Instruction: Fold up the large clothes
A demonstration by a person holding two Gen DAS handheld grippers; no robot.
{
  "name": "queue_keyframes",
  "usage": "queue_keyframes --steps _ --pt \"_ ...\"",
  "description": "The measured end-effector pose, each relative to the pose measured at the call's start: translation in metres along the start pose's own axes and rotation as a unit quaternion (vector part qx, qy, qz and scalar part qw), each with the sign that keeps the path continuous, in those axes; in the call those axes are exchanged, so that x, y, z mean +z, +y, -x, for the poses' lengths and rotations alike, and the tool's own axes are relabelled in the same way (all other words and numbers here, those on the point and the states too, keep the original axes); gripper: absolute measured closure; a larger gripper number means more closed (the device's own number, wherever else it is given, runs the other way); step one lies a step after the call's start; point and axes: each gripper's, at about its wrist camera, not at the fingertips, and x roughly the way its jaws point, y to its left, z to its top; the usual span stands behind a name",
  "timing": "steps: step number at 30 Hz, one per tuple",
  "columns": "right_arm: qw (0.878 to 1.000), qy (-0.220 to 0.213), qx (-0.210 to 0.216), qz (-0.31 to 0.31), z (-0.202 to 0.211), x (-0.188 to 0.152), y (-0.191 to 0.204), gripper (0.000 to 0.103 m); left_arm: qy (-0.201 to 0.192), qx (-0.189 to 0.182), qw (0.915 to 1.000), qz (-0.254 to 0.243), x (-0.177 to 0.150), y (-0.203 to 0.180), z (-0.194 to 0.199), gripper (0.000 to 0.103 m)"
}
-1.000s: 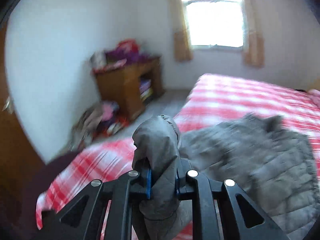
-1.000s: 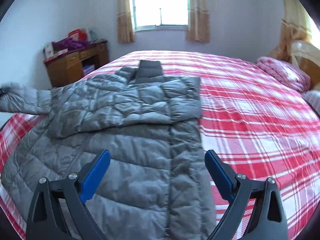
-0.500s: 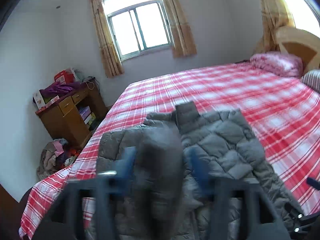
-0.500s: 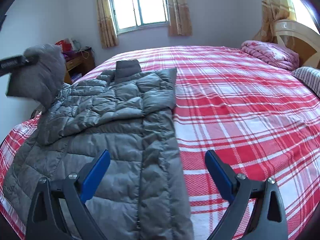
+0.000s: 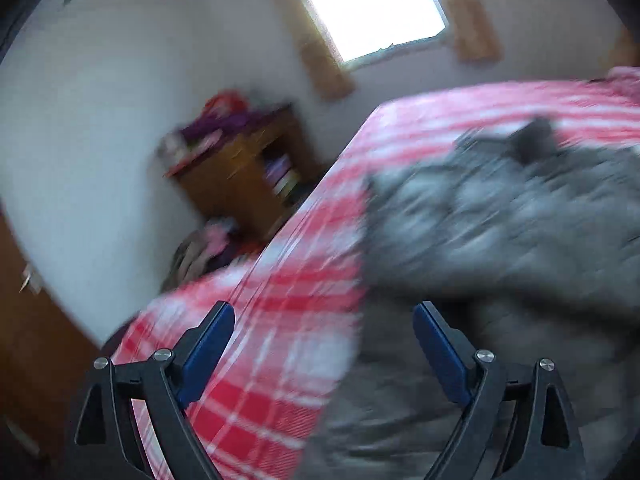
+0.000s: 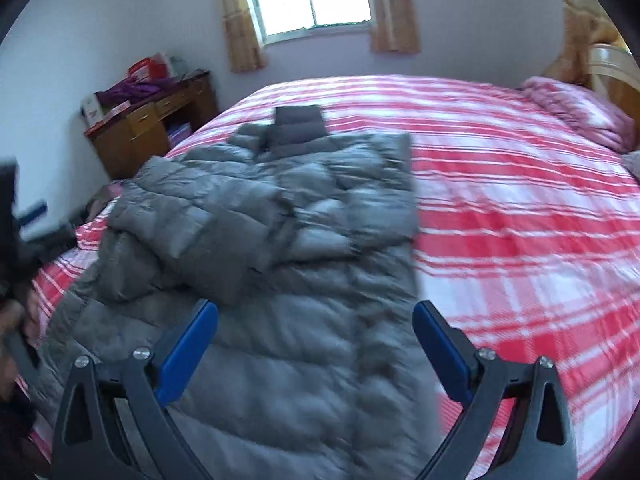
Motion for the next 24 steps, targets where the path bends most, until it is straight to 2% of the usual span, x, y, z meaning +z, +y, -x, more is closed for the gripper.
queue_keyframes --steps 3,5,7,9,12,18,20,21,22,23,24 --pt "0.999 0.027 0.027 -0.013 -0.031 0.016 0.017 0.003 0.054 0.031 0.9979 0.018 -0.024 0.020 -0.037 0.012" --pt "0.998 0.048 0.043 -0.023 -0.051 0.020 0.025 0.014 0.083 0.041 0.9953 0.026 -0.040 0.027 -0.055 0.012" --pt "0.995 0.075 0.052 -0.034 -0.074 0.020 0.030 0.048 0.099 0.032 0.9937 0.042 -0.049 0.031 -0.062 0.012" --pt "0.993 0.090 0.066 -0.039 -0.083 0.017 0.033 0.065 0.095 0.028 0.9937 0.053 -0.052 0.032 -0.062 0.012" --pt "0.996 0.075 0.047 -0.023 -0.076 0.013 0.035 0.083 0.087 0.034 0.9946 0.045 -0.055 0.027 -0.058 0.012" --pt "0.998 0.061 -0.009 -0.009 -0.060 0.005 0.022 0.086 0.087 0.025 0.9947 0.049 -0.055 0.033 -0.056 0.012" --pt "0.998 0.061 -0.006 -0.002 -0.062 0.004 0.020 0.082 0.102 -0.001 0.9931 0.057 -0.052 0.039 -0.054 0.012" --pt "0.998 0.060 -0.007 -0.003 -0.062 0.004 0.018 0.072 0.108 -0.010 0.9923 0.060 -0.049 0.043 -0.052 0.012" --pt "0.998 0.064 -0.011 -0.007 -0.062 0.005 0.015 0.051 0.110 -0.020 0.9918 0.063 -0.044 0.049 -0.046 0.012" --pt "0.998 0.066 -0.014 -0.013 -0.060 0.006 0.011 0.044 0.103 -0.034 0.9920 0.064 -0.034 0.058 -0.037 0.012" --pt "0.998 0.063 -0.019 -0.021 -0.055 0.008 0.007 0.042 0.096 -0.045 0.9923 0.064 -0.026 0.063 -0.029 0.012"
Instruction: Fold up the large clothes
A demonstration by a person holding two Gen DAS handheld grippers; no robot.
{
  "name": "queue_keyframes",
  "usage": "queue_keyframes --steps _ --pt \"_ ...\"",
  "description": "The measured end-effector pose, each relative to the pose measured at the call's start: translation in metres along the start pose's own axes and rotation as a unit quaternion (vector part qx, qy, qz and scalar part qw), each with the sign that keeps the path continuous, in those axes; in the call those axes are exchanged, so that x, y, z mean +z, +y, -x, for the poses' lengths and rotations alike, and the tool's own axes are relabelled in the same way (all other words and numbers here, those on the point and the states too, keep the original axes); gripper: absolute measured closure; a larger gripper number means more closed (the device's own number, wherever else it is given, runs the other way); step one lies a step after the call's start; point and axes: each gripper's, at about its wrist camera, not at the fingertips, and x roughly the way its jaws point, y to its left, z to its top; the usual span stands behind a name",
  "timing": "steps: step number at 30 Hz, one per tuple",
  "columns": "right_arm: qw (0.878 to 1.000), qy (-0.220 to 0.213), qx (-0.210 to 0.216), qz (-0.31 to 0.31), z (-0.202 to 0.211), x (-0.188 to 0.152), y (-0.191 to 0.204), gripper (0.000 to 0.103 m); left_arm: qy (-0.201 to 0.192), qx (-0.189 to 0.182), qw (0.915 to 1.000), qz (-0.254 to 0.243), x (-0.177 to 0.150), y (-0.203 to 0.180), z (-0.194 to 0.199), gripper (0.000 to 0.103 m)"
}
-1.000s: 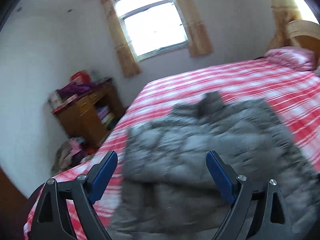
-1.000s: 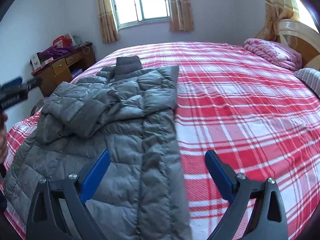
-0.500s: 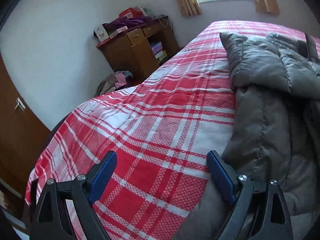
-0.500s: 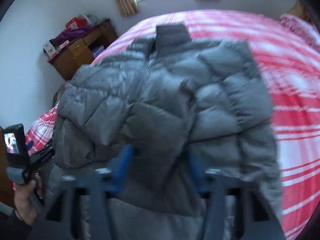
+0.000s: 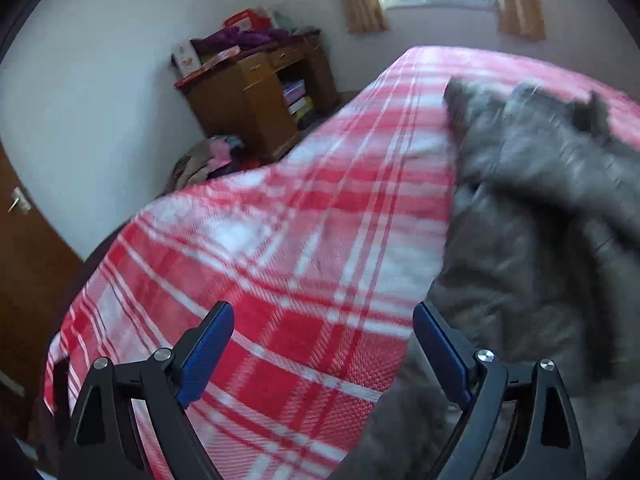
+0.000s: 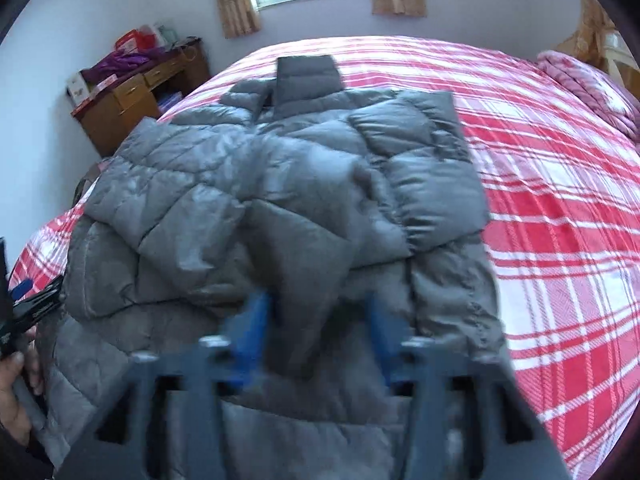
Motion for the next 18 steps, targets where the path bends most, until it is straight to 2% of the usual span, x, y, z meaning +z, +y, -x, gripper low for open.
queue_keyframes --steps 2,5,7,9,13,14,15,18 --pt "1.000 -0.010 -0.015 -0.007 0.014 0.003 -0.007 0.042 -0.017 -0.038 0.9991 0.000 0.025 0.007 0.026 0.012" --pt "0.997 -0.056 -0.039 -0.023 0.046 0.011 -0.015 0.042 -0.039 -0.073 0.9966 0.001 0.061 -0.001 0.047 0.012" --pt "0.996 -0.080 -0.027 -0.038 0.058 0.022 -0.013 0.042 -0.029 -0.100 0.9945 0.008 0.088 -0.016 0.047 0.012" --pt "0.995 -0.094 -0.015 -0.042 0.062 0.035 -0.002 0.042 -0.035 -0.119 0.9921 0.023 0.109 -0.036 0.042 0.012" --pt "0.994 -0.104 0.017 -0.022 0.041 0.054 0.028 0.042 -0.057 -0.126 0.9892 0.048 0.132 -0.082 0.013 0.012" --pt "0.995 -0.095 0.020 -0.024 0.029 0.057 0.034 0.043 -0.052 -0.141 0.9873 0.051 0.134 -0.095 0.000 0.012" --pt "0.996 -0.087 0.020 -0.029 0.015 0.061 0.037 0.043 -0.048 -0.141 0.9877 0.048 0.135 -0.105 -0.011 0.012" --pt "0.997 -0.070 0.019 -0.037 -0.021 0.064 0.040 0.043 -0.017 -0.112 0.9930 0.033 0.129 -0.134 -0.058 0.012"
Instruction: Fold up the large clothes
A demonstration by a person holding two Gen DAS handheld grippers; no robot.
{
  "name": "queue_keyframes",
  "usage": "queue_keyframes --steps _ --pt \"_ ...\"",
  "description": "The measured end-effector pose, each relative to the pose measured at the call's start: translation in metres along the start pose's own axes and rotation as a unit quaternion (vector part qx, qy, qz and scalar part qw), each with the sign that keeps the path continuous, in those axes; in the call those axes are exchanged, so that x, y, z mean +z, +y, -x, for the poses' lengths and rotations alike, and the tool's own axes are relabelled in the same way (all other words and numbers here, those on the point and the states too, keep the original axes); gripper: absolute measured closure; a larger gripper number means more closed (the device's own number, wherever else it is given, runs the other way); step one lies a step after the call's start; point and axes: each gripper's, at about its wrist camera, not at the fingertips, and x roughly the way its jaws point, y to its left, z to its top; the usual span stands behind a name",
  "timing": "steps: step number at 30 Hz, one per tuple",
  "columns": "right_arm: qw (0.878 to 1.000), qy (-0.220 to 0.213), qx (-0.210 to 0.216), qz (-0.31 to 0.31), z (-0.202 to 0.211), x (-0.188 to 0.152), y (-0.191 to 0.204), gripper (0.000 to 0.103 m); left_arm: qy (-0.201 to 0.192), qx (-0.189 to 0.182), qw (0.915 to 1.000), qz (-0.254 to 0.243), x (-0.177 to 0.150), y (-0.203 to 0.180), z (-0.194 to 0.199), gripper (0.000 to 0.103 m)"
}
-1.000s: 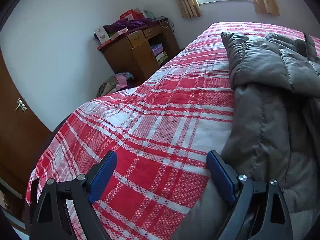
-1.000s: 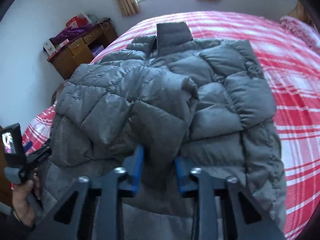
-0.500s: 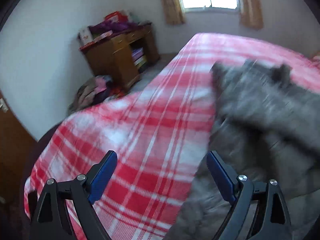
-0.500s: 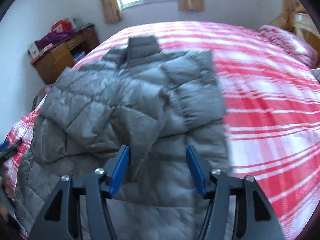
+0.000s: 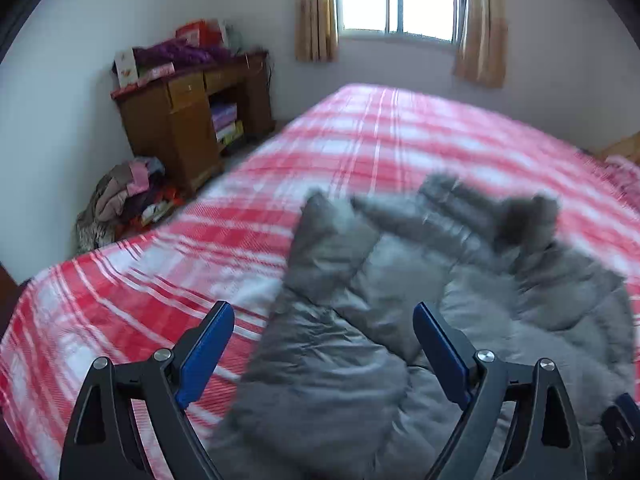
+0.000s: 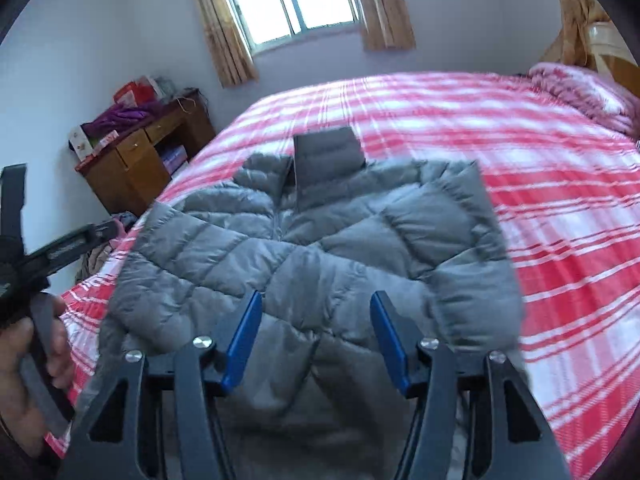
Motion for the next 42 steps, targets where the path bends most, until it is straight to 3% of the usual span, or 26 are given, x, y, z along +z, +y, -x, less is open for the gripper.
queue_keyframes --steps 3,5,12,21,28,31,33,36,38,42 --pt "1.000 0.016 -0.008 0.004 -0.026 -0.007 -0.004 0.043 0.032 0.032 0.9987 -0.024 -0.015 -0.006 -0.043 0.011" --pt "1.000 0.021 -0.011 0.011 -0.038 -0.013 -0.007 0.043 0.043 0.021 0.9987 -0.016 -0.023 -0.003 -0.057 0.010" --pt "0.999 0.025 -0.015 0.031 -0.054 -0.028 -0.007 0.043 0.051 0.042 0.9977 -0.013 -0.028 -0.003 -0.061 0.001" --pt "0.998 0.036 -0.038 0.045 -0.060 -0.032 -0.004 0.043 0.055 0.044 0.9974 -0.014 -0.027 -0.002 -0.067 0.001" --pt "0.997 0.037 -0.049 0.055 -0.061 -0.033 -0.001 0.043 0.065 0.053 0.9963 -0.017 -0.020 0.001 -0.056 0.001" --pt "0.996 0.032 -0.048 0.063 -0.044 -0.027 0.000 0.044 0.055 0.010 0.9984 0.006 -0.001 0.012 -0.023 0.001" --pt "0.998 0.000 -0.036 0.050 -0.023 -0.017 -0.006 0.042 0.035 0.007 0.9993 0.010 0.015 0.013 -0.008 0.001" --pt "0.996 -0.044 -0.065 0.041 -0.004 0.010 -0.018 0.037 0.021 0.026 0.9992 0.022 0.034 0.007 -0.008 0.001" --pt "0.991 -0.060 -0.117 0.021 -0.010 0.031 -0.032 0.029 0.030 0.073 0.9962 0.038 0.041 0.001 -0.027 0.001" --pt "0.983 -0.039 -0.177 -0.037 -0.044 0.057 -0.063 0.027 0.074 0.087 0.9924 0.048 0.036 -0.015 -0.071 0.001"
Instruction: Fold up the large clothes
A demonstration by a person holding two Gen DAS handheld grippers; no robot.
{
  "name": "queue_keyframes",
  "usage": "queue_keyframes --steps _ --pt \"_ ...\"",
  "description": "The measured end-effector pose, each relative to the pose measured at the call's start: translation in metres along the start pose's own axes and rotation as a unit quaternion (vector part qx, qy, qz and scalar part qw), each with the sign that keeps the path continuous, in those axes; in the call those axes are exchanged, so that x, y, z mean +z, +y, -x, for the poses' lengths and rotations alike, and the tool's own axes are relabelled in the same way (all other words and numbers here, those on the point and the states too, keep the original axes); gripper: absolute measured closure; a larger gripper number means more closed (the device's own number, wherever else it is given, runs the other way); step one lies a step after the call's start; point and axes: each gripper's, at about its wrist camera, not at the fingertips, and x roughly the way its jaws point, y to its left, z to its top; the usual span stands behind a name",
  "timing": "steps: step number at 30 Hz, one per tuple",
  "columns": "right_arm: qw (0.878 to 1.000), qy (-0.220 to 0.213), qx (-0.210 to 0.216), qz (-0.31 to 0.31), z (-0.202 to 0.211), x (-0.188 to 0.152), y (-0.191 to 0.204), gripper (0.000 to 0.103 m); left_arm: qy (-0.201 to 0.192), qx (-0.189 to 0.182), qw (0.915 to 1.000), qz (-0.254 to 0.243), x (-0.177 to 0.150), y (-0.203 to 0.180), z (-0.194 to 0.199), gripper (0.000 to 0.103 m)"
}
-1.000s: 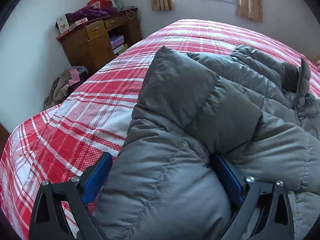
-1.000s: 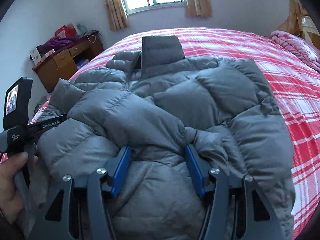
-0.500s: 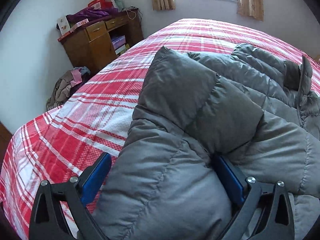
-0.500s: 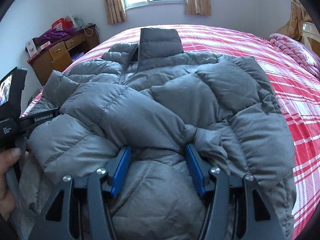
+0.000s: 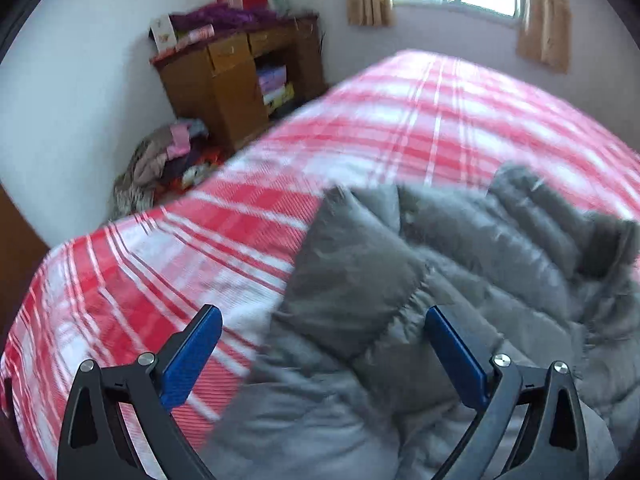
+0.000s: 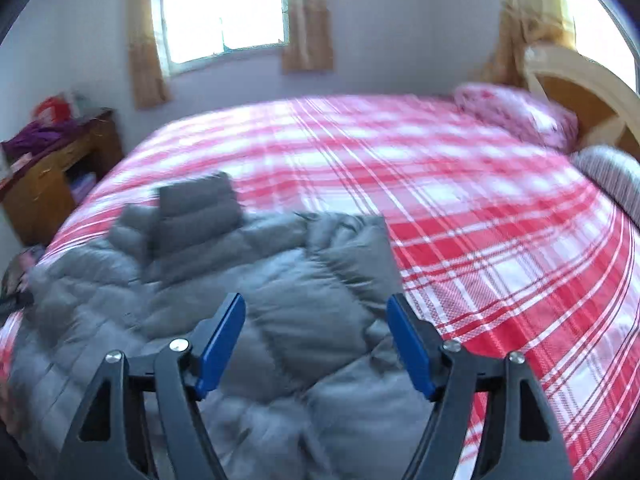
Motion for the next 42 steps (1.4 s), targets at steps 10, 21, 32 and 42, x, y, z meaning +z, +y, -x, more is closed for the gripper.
queue_keyframes --steps 10,21,32,42 --pt "0.998 0.061 -0.013 0.013 -0.064 -0.026 -0.002 0.023 0.005 -0.020 0.9998 0.009 -0.021 -0.004 -0.033 0.001" --pt "0.997 0.077 -0.017 0.024 -0.070 -0.026 0.004 0.019 0.033 -0.048 0.9983 0.005 -0.008 0.006 -0.026 0.001" --pt "0.995 0.060 0.084 -0.010 -0.046 0.077 0.032 0.007 -0.016 -0.041 0.9990 0.008 0.043 0.021 -0.020 0.001" --pt "0.983 0.120 0.110 -0.086 -0.134 0.121 0.078 0.009 -0.005 -0.046 0.9986 -0.026 0.019 0.022 -0.041 0.001"
